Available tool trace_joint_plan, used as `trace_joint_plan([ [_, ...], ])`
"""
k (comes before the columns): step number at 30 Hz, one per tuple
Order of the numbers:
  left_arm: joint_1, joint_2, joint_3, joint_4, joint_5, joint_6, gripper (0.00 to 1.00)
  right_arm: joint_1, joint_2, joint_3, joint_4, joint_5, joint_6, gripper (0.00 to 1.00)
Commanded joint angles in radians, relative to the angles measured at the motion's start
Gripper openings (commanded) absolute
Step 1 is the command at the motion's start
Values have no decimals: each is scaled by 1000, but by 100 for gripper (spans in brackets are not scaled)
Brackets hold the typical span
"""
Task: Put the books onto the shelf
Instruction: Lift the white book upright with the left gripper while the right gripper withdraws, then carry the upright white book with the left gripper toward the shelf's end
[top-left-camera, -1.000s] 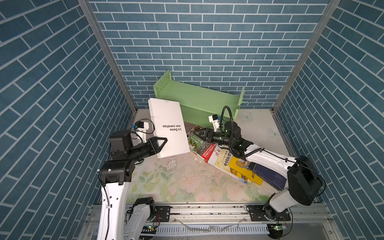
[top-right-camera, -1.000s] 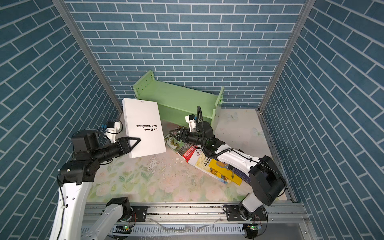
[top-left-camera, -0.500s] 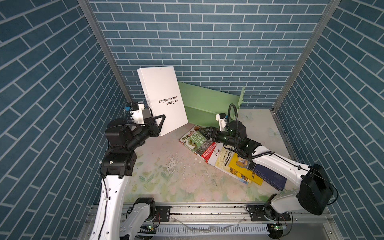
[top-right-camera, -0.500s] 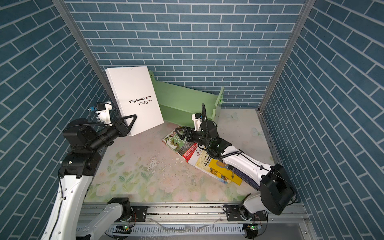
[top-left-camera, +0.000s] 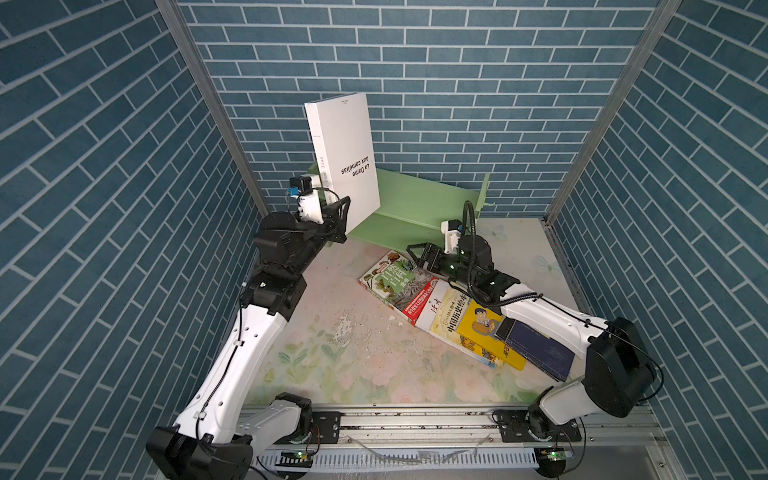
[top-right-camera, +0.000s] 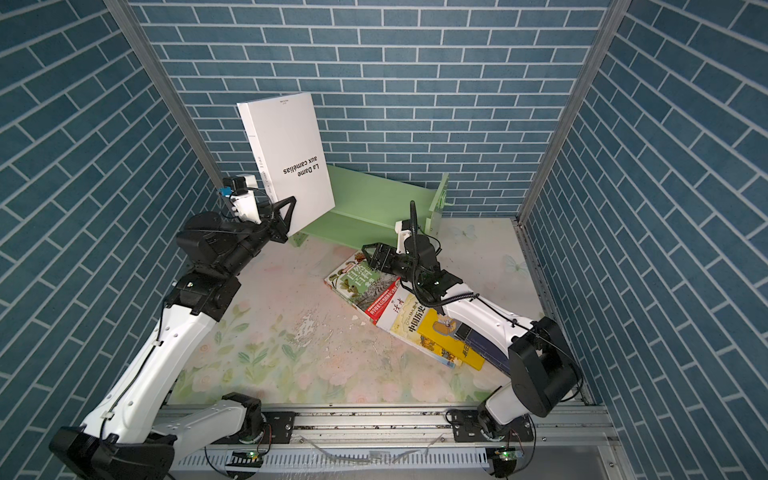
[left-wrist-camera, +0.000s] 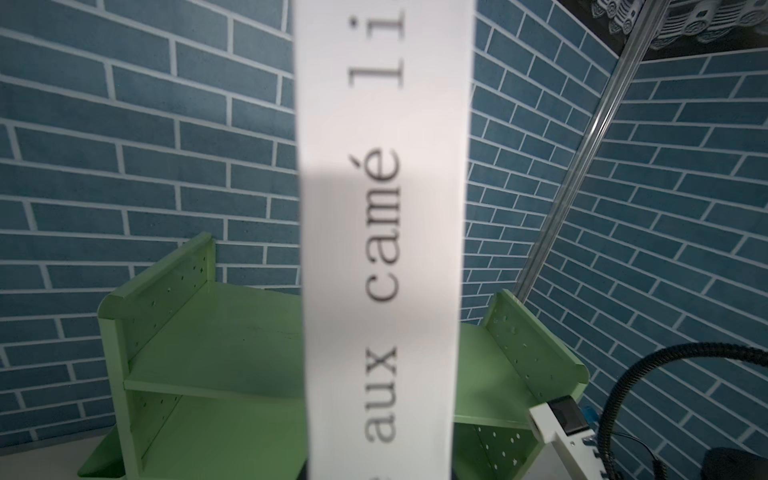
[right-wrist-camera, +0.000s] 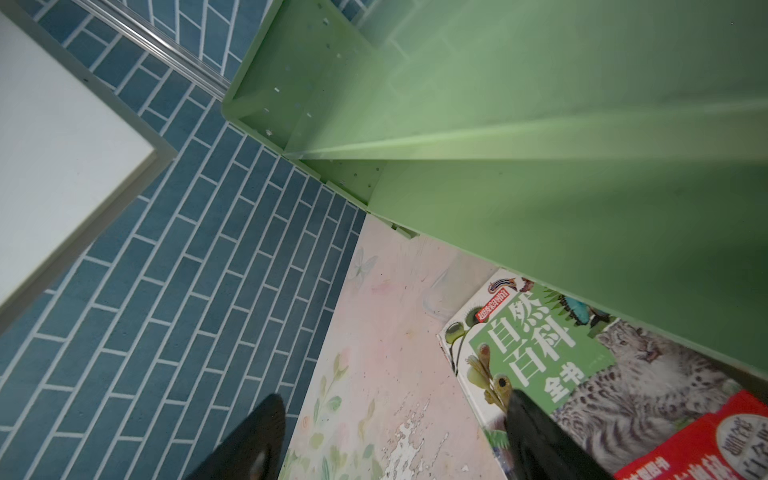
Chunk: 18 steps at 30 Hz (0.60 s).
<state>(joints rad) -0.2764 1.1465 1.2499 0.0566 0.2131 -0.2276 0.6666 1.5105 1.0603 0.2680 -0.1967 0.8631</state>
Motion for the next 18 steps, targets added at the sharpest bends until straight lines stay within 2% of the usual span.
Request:
trace_joint_plan([
  [1,-21,58,58,166,-90,96,25,-36,24,-21,96,39,-4,84],
  [6,-26,160,57,309,-161,149,25,-78,92,-7,166,34,21,84],
  [11,-24,272,116,350,-186,188,25,-109,142,7,193,34,49,84],
  [18,-20,406,144,505,-237,202,22,-148,122,-14,139,70,22,84],
])
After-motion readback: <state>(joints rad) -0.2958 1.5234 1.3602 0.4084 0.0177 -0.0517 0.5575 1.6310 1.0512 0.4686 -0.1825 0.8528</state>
